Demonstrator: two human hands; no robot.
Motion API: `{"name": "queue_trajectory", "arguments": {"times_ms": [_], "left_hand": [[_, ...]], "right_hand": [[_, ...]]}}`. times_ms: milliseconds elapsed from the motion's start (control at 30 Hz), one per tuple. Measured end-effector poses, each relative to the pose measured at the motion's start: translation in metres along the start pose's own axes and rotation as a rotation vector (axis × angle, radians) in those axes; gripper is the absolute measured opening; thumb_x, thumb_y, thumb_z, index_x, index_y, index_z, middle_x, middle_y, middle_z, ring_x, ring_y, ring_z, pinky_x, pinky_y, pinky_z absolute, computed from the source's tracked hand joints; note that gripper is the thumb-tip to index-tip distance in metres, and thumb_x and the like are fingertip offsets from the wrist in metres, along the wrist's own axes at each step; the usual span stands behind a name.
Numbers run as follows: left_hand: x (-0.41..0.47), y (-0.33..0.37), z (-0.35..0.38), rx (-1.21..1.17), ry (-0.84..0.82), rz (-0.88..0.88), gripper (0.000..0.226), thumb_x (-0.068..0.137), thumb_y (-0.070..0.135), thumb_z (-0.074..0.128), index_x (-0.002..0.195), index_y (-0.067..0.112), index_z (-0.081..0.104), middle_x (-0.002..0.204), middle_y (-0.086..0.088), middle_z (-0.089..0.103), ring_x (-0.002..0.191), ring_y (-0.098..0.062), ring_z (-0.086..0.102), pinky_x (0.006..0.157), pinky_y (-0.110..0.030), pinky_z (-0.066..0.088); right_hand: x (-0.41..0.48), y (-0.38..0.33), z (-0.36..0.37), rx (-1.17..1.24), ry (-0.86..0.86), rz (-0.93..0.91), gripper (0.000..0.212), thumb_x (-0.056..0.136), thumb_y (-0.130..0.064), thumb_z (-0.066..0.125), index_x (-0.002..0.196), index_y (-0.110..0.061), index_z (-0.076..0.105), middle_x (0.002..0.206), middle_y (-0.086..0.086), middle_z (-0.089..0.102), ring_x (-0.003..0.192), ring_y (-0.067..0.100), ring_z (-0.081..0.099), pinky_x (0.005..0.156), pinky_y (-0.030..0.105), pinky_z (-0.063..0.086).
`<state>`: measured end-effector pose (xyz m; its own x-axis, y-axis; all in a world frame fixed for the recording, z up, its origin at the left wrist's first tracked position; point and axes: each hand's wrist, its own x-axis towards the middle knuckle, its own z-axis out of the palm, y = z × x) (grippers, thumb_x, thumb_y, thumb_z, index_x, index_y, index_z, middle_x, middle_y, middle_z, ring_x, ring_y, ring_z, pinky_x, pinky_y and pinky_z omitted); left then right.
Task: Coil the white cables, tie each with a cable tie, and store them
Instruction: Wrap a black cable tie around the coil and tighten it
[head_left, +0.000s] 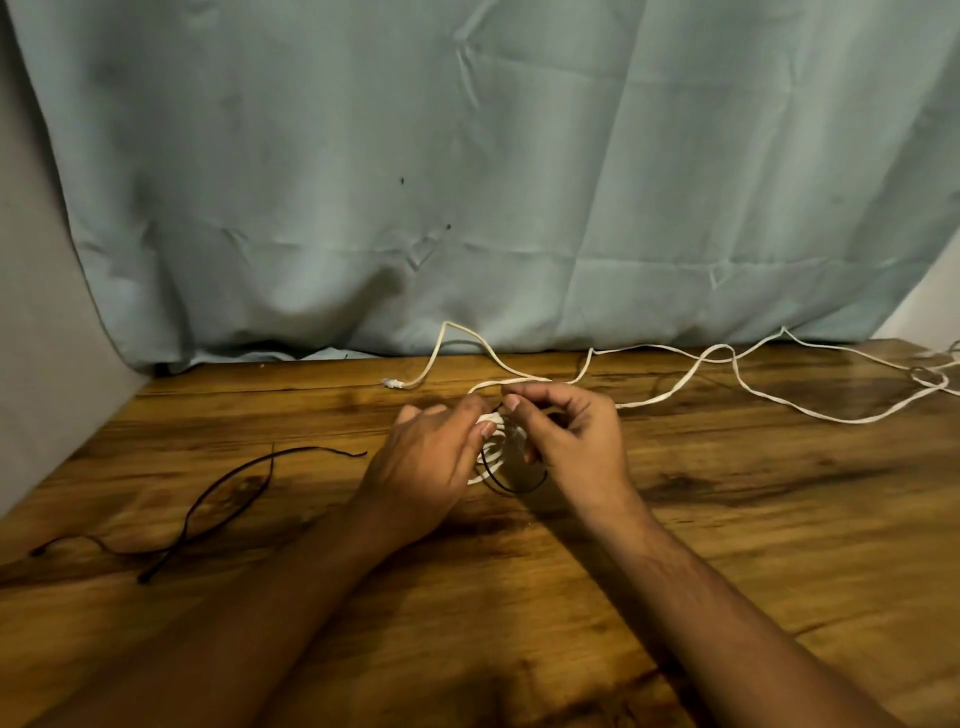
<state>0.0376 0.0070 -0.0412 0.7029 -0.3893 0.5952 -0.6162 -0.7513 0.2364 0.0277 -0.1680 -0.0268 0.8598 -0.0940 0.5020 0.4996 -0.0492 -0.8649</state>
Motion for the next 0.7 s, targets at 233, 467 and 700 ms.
{"name": "queue_trajectory", "arguments": {"times_ms": [233,467,700], "left_hand": [[-0.001,0.002,-0.002,-0.022,-0.001,0.019,0.038,0.105,0.048,0.019,0.119,0.029,0.049,0.088,0.008,0.063,0.087,-0.015,0.058,0.079,-0.035,0.030],[-0.001,0.003,-0.002,-0.092,-0.032,0.006,0.037,0.105,0.047,0.023,0.119,0.028,0.051,0.091,0.008,0.064,0.088,-0.014,0.059,0.085,-0.038,0.037],[-0.001,0.006,-0.005,-0.248,-0.047,-0.007,0.024,0.107,0.041,0.034,0.115,0.030,0.054,0.084,0.015,0.060,0.081,-0.007,0.060,0.075,-0.034,0.037]], "right_hand": [[0.001,-0.001,-0.001,0.000,-0.048,0.037,0.014,0.090,-0.001,0.075,0.102,-0.007,0.079,0.086,0.004,0.079,0.068,0.007,0.067,0.060,0.021,0.053],[0.002,-0.005,-0.004,0.021,-0.044,-0.037,0.025,0.083,0.006,0.078,0.085,-0.019,0.077,0.086,0.005,0.078,0.080,0.021,0.070,0.080,0.043,0.059],[0.001,-0.009,-0.006,-0.021,-0.087,-0.075,0.022,0.087,0.010,0.073,0.084,-0.012,0.068,0.081,-0.005,0.074,0.081,0.011,0.069,0.075,0.028,0.057]]}}
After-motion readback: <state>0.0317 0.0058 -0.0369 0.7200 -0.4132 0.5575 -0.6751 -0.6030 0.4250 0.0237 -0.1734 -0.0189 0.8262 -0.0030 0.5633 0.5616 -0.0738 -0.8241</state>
